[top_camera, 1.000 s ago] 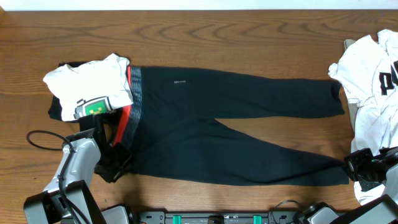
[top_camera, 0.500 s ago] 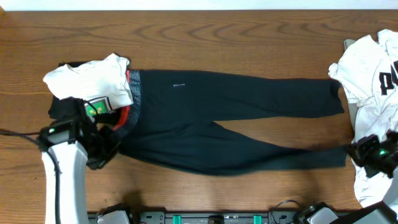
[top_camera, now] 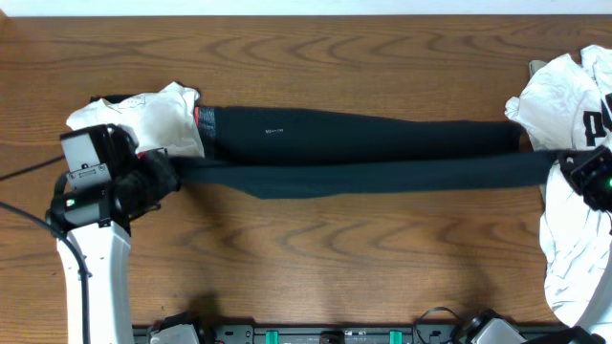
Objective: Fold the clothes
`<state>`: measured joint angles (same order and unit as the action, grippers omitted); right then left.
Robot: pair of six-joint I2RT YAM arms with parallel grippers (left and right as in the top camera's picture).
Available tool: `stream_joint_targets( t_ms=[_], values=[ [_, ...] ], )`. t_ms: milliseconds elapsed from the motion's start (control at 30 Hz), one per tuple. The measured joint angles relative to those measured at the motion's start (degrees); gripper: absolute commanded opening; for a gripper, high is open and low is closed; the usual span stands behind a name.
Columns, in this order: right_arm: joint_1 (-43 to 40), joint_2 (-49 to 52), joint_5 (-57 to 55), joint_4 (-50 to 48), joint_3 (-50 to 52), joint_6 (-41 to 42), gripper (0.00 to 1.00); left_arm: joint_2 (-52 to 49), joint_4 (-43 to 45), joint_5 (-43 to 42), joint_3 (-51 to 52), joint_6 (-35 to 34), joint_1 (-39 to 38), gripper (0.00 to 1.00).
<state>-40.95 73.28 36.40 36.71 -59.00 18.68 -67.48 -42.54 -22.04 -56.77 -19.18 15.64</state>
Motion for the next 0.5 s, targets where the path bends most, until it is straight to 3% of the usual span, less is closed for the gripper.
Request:
stream_joint_targets(
  t_ms=[200, 500],
  values=[
    [2.2, 4.8, -0.4, -6.0, -0.1, 4.8, 0.01, -3.3, 7.6, -1.2, -0.2, 0.2, -5.5, 0.06],
    [2.6, 8.0, 0.3, -1.4, -0.4, 7.0, 0.01, -6.9, 8.6, -0.1, -0.4, 1.0, -8.3, 0.06]
  ],
)
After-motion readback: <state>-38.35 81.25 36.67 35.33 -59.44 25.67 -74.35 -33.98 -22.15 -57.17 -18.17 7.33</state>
